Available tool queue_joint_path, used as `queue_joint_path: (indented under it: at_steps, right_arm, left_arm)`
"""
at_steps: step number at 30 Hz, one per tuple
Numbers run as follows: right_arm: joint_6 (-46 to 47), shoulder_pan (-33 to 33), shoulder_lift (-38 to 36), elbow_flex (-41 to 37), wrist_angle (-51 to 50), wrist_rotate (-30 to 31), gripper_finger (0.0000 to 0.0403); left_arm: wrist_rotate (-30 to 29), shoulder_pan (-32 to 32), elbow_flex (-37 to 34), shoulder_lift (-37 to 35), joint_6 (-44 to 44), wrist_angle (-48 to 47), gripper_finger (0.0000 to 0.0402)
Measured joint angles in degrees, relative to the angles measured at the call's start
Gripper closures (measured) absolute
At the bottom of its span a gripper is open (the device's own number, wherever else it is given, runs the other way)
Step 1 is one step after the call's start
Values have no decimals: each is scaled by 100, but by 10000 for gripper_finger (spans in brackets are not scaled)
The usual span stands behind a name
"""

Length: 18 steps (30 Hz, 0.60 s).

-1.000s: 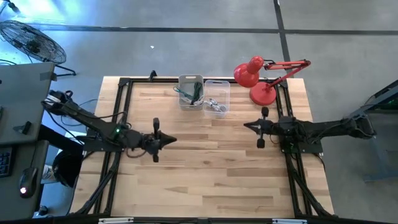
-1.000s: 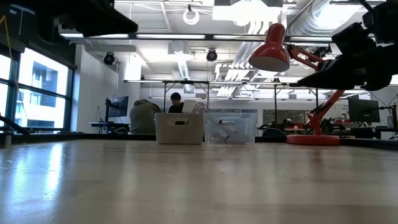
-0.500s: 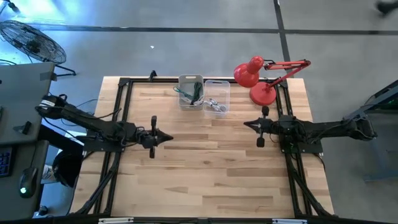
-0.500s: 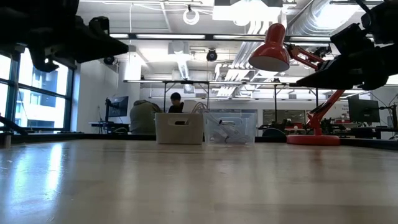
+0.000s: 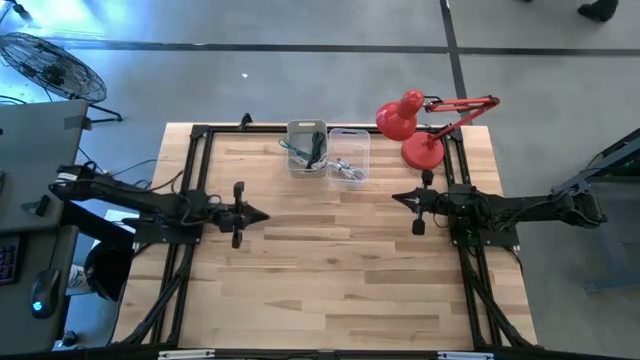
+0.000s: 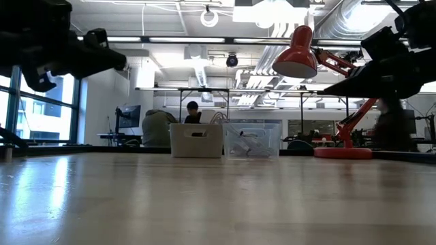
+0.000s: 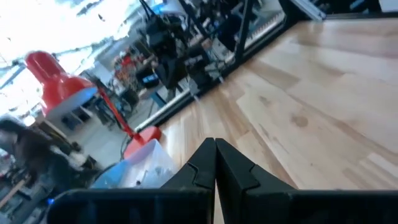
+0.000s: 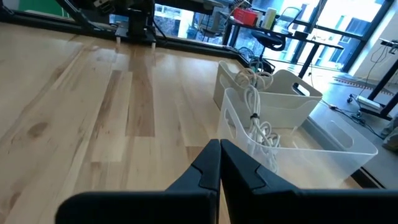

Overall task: Pick & Place USB Port
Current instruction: Return to Home Position

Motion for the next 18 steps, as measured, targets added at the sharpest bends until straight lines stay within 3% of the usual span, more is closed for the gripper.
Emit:
queue_joint_path:
  at_steps: [11, 18]
  right_arm:
    - [-40, 2, 0, 0, -18, 174, 402]
    - [-42, 2, 0, -1, -22, 201, 402]
  left_arm:
    - [252, 149, -197, -914, 330, -1093, 401]
    - [1001, 149, -206, -1003, 507, -1420, 401]
